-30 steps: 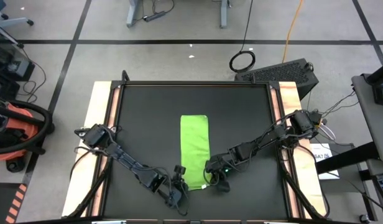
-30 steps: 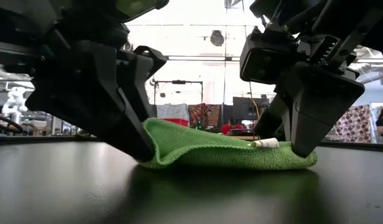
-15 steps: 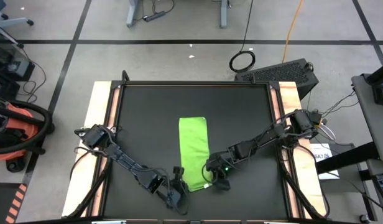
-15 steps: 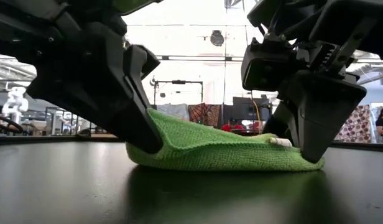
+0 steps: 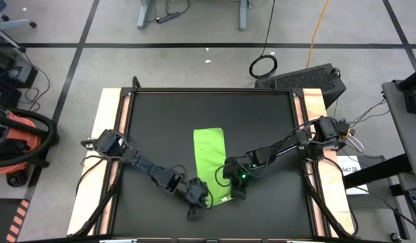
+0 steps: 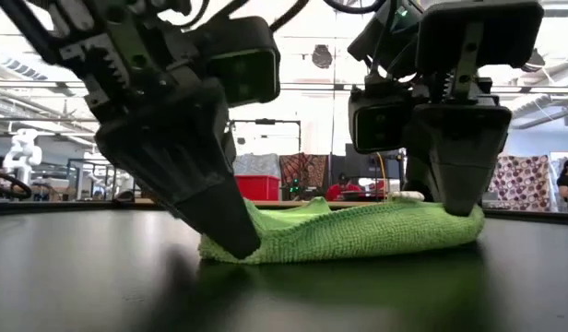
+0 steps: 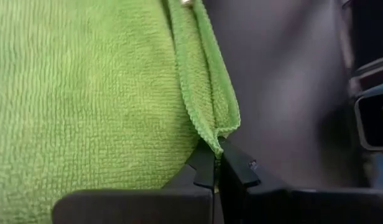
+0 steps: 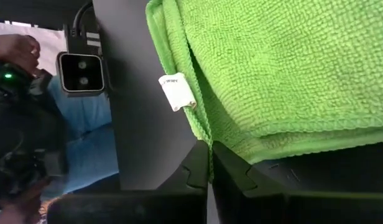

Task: Roll towel
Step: Roll the green towel

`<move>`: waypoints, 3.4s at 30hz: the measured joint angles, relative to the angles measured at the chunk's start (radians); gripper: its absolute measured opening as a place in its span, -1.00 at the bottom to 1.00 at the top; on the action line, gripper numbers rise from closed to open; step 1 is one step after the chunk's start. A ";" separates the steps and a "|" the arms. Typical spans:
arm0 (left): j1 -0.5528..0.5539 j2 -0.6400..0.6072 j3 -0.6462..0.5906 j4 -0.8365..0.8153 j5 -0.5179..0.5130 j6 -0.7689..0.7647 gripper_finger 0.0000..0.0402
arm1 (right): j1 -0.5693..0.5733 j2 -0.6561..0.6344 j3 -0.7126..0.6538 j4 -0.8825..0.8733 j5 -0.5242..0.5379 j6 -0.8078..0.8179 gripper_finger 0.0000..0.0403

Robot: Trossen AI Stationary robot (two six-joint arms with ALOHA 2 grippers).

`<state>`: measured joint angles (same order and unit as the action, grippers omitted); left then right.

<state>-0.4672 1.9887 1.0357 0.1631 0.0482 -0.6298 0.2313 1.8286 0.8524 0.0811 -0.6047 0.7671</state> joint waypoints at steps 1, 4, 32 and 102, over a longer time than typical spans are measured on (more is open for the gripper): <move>0.010 0.000 -0.011 0.019 0.020 -0.023 -0.98 | -0.002 0.000 0.000 0.003 -0.005 -0.003 -0.97; 0.038 0.000 -0.028 0.051 0.087 -0.063 -0.98 | -0.003 -0.006 0.000 0.006 0.002 -0.031 -0.85; 0.167 0.001 -0.028 0.069 0.258 -0.117 -0.98 | 0.346 -0.213 0.000 -0.193 0.738 -0.677 -0.17; 0.564 -0.132 -0.014 -0.386 0.161 0.298 0.01 | -0.461 0.012 0.002 0.050 0.366 -0.683 -0.23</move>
<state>0.0968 1.8565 1.0217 -0.2228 0.2090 -0.3319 -0.2294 1.8404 0.8539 0.1316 -0.2388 0.0838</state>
